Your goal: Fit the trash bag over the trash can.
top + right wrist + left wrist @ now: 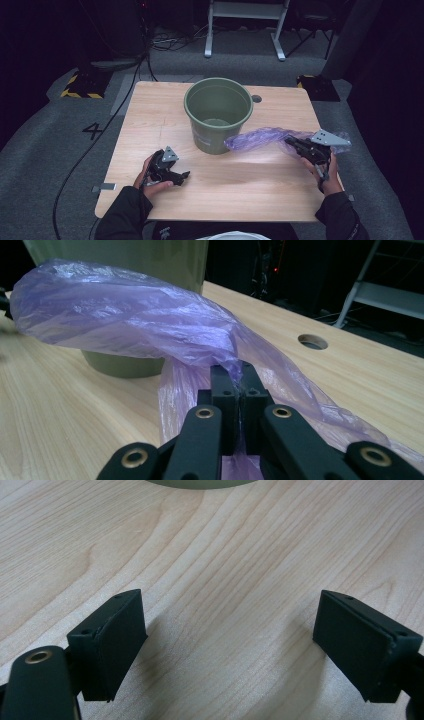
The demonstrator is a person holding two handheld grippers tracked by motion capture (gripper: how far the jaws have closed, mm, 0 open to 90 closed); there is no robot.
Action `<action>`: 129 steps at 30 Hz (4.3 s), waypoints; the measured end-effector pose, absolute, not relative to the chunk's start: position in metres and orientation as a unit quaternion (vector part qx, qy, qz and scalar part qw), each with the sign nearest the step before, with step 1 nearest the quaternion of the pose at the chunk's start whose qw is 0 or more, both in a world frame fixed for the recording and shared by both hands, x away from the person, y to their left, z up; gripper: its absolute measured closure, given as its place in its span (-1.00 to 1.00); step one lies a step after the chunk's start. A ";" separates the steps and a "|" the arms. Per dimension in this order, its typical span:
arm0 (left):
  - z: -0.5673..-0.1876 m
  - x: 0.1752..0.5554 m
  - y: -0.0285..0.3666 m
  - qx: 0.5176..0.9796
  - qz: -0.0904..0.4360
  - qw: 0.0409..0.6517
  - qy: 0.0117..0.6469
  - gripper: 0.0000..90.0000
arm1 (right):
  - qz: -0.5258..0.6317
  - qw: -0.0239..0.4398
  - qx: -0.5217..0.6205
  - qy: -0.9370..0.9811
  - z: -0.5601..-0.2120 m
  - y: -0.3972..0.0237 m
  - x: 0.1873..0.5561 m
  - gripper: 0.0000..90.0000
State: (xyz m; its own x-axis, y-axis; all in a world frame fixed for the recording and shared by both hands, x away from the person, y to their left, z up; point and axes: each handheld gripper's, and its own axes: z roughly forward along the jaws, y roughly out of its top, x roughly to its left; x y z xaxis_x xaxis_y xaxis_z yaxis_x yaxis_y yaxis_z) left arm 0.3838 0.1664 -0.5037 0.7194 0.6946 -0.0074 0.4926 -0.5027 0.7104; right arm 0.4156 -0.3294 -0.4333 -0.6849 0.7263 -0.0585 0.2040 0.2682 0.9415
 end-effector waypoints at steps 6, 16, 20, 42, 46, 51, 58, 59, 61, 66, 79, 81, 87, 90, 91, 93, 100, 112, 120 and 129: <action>-0.504 0.385 0.166 0.855 0.141 0.358 0.348 -0.72 | 0.536 0.261 0.315 0.739 -0.426 -0.339 0.412 0.98; -0.504 0.385 0.165 0.854 0.142 0.358 0.350 -0.72 | 0.543 0.260 0.309 0.736 -0.421 -0.332 0.413 0.98; -0.504 0.385 0.165 0.853 0.144 0.357 0.352 -0.72 | 0.551 0.265 0.305 0.730 -0.416 -0.335 0.410 0.98; -0.504 0.386 0.164 0.853 0.144 0.357 0.353 -0.73 | 0.585 0.297 0.319 0.684 -0.389 -0.360 0.401 0.98; -0.504 0.386 0.164 0.853 0.144 0.357 0.353 -0.73 | 0.591 0.302 0.324 0.674 -0.384 -0.365 0.399 0.98; -0.504 0.386 0.164 0.853 0.144 0.357 0.352 -0.73 | 0.596 0.307 0.329 0.665 -0.379 -0.365 0.400 0.98; -0.504 0.386 0.164 0.854 0.144 0.357 0.351 -0.73 | 0.598 0.317 0.328 0.659 -0.369 -0.366 0.398 0.98; -0.504 0.386 0.164 0.853 0.144 0.357 0.352 -0.73 | 0.599 0.317 0.328 0.658 -0.367 -0.367 0.398 0.98; -0.504 0.386 0.164 0.853 0.144 0.357 0.352 -0.73 | 0.599 0.320 0.327 0.657 -0.364 -0.368 0.396 0.98; -0.504 0.386 0.164 0.853 0.144 0.357 0.352 -0.73 | 0.604 0.323 0.330 0.649 -0.360 -0.373 0.394 0.98; -0.504 0.386 0.163 0.852 0.144 0.356 0.355 -0.73 | 0.611 0.332 0.342 0.632 -0.354 -0.365 0.402 0.98; -0.504 0.386 0.163 0.853 0.145 0.355 0.354 -0.73 | 0.612 0.332 0.345 0.629 -0.353 -0.362 0.403 0.98; -0.504 0.387 0.163 0.854 0.144 0.355 0.352 -0.73 | 0.604 0.336 0.342 0.636 -0.350 -0.345 0.411 0.98; -0.503 0.387 0.163 0.854 0.143 0.355 0.351 -0.74 | 0.596 0.343 0.341 0.641 -0.350 -0.338 0.414 0.98; -0.503 0.388 0.163 0.855 0.143 0.354 0.350 -0.74 | 0.594 0.345 0.338 0.643 -0.350 -0.335 0.415 0.98; -0.501 0.388 0.162 0.859 0.140 0.347 0.350 -0.72 | 0.582 0.353 0.336 0.651 -0.349 -0.326 0.419 0.97; -0.494 0.385 0.159 0.857 0.148 0.359 0.340 -0.65 | 0.566 0.360 0.316 0.671 -0.347 -0.302 0.424 0.96; -0.469 0.374 0.154 0.839 0.180 0.396 0.326 -0.56 | 0.552 0.350 0.288 0.700 -0.350 -0.273 0.429 0.92; -0.447 0.363 0.150 0.821 0.201 0.434 0.313 -0.57 | 0.542 0.350 0.276 0.713 -0.351 -0.262 0.430 0.92; -0.419 0.351 0.146 0.803 0.223 0.472 0.288 -0.57 | 0.532 0.349 0.266 0.724 -0.351 -0.249 0.430 0.91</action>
State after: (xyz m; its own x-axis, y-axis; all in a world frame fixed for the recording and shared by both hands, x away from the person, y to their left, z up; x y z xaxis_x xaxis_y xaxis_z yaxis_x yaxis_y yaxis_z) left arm 0.3510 0.1465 -0.4191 0.7342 0.6734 0.0861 0.2525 -0.3886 0.8861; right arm 0.4304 -0.2492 -0.3508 -0.6151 0.7567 -0.2214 0.0142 0.2914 0.9565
